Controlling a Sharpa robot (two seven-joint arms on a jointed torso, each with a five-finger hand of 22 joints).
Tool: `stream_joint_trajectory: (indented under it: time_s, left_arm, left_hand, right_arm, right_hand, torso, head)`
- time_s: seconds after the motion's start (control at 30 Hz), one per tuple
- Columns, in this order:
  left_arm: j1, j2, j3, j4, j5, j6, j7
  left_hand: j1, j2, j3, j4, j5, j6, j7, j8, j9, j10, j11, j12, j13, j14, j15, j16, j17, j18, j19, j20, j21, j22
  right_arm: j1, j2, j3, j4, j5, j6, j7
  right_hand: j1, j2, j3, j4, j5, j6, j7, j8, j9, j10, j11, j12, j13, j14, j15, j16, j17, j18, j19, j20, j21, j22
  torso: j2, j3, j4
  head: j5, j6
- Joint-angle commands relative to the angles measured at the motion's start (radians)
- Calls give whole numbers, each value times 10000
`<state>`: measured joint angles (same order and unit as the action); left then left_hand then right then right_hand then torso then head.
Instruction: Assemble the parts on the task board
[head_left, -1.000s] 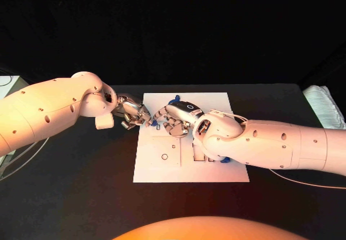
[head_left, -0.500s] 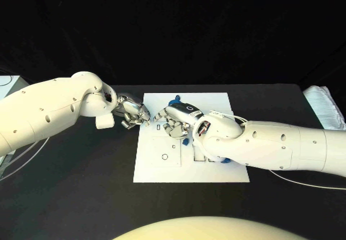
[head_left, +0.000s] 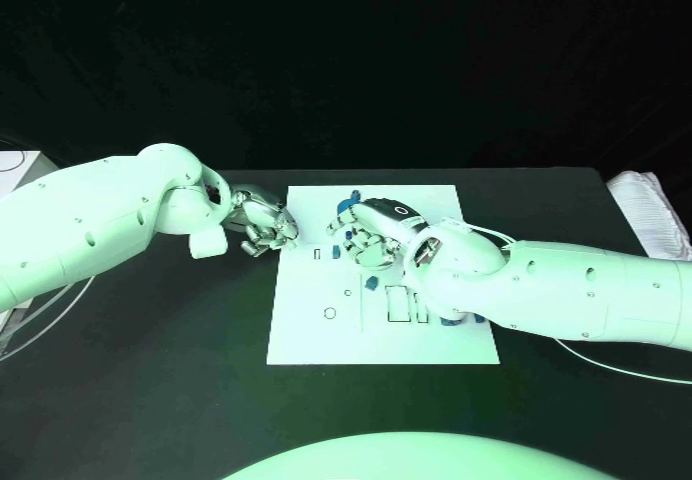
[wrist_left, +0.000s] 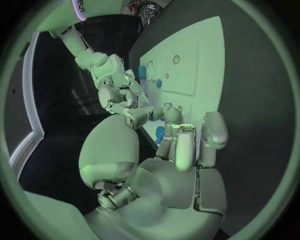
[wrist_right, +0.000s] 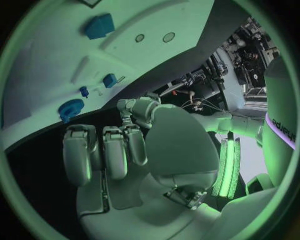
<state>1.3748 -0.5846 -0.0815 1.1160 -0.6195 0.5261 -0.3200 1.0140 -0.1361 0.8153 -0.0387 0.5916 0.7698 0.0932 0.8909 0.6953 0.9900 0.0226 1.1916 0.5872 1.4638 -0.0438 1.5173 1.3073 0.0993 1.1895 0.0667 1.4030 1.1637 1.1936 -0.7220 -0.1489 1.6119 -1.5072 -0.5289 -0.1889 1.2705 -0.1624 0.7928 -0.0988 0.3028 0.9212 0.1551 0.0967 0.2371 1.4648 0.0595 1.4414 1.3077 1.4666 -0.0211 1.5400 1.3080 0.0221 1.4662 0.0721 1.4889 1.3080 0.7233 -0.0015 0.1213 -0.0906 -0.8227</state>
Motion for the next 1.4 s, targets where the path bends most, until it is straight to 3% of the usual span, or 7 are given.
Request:
stream_joint_trajectory:
  time_s: [0.03, 0.2, 0.3, 0.5, 0.63, 1.0, 1.4]
  left_arm:
    - [-34, -135, 5, 151, 79, -1195, 435]
    - [-114, -488, 5, 497, 502, -2304, 1149]
    - [-187, -717, 6, 753, 819, -2846, 1586]
    - [-402, -1398, 10, 1553, 1783, -3939, 2755]
    - [-557, -1885, 11, 2127, 2414, -4540, 3367]
    - [-895, -2905, 13, 3351, 3463, -5667, 4450]
    - [-1010, -3323, 12, 3967, 3743, -6002, 4767]
  left_hand:
    - [453, 177, 297, -766, -263, -435, 107, -154, 212, -648, 121, -538, -823, 123, 150, -200, 673, 176, -421, 130, -379, -499]
    - [998, 222, -507, -489, -370, -752, 375, -681, 20, -1074, 306, -851, -997, -395, 358, -585, -249, 322, -951, 287, -871, -1188]
    - [1279, 232, -873, -364, -451, -855, 523, -1010, -210, -1338, 446, -1105, -1167, -928, 478, -988, -1110, 488, -1643, 392, -1398, -1977]
    - [1710, 137, -1561, -124, -1250, -1006, 678, -1563, -693, -1687, 602, -1520, -1522, -1896, 641, -1725, -2565, 742, -2746, 559, -2437, -3315]
    - [1831, 59, -1849, -17, -1460, -974, 707, -1682, -840, -1693, 637, -1625, -1648, -2155, 677, -1941, -2967, 799, -2953, 603, -2758, -3664]
    - [2334, 33, -2220, 173, -1630, -926, 812, -2006, -1280, -1944, 767, -2091, -2094, -3283, 776, -2896, -4614, 848, -3165, 674, -3437, -4236]
    - [2471, 53, -2239, 146, -1620, -898, 825, -2037, -1347, -1931, 766, -2144, -2168, -3323, 778, -2951, -4702, 852, -3142, 679, -3488, -4273]
  right_arm:
    - [46, -298, 31, 239, 552, -415, 363]
    - [210, -929, 56, 742, 997, 3, 507]
    - [295, -1289, 61, 1021, 1119, 308, 428]
    - [376, -1971, 52, 1570, 985, 1395, -197]
    - [351, -2230, 24, 1820, 602, 1847, -742]
    - [174, -2239, -34, 2001, -330, 1810, -2139]
    - [-44, -1592, -61, 1604, -669, 1670, -2945]
  right_hand:
    - [-287, -189, -481, 57, -117, 270, 120, 137, 53, 62, 159, 24, 1485, 910, 176, 11, 2085, -37, 733, 168, -16, 2263]
    - [-416, -364, -1360, 163, -868, 526, 125, 362, 129, 55, 193, 45, 1492, 914, 231, 27, 2109, -33, 736, 298, -17, 2266]
    - [-472, -432, -1610, 236, -947, 600, 90, 441, 154, 61, 170, 58, 1500, 918, 218, 35, 2123, -37, 744, 300, -1, 2274]
    - [-634, -575, -2356, 553, -1361, 821, -60, 723, 252, 184, 54, 214, 1635, 921, 131, 45, 2139, -48, 768, 233, 43, 2297]
    - [-611, -584, -2906, 837, -1892, 940, -171, 949, 343, 251, -38, 294, 1707, 925, 47, 51, 2150, -58, 789, 156, 84, 2318]
    - [-472, -559, -3572, 1235, -2289, 913, -231, 1120, 403, 380, -93, 446, 1847, 948, -6, 99, 2238, -95, 851, 97, 243, 2390]
    - [-450, -411, -3756, 1518, -2245, 879, -231, 1152, 399, 418, -93, 489, 1888, 956, -7, 116, 2269, -102, 865, 91, 273, 2405]
  torso:
    - [-3, -5, -26]
    - [2, -12, -40]
    - [-7, -19, -14]
    - [7, -20, 10]
    - [-2, -22, 11]
    - [3, -35, 6]
    - [21, -34, -1]
  head:
    - [-3, 18]
    - [-51, 67]
    - [-83, 83]
    - [-108, 97]
    - [-136, 90]
    - [-171, 87]
    - [-164, 61]
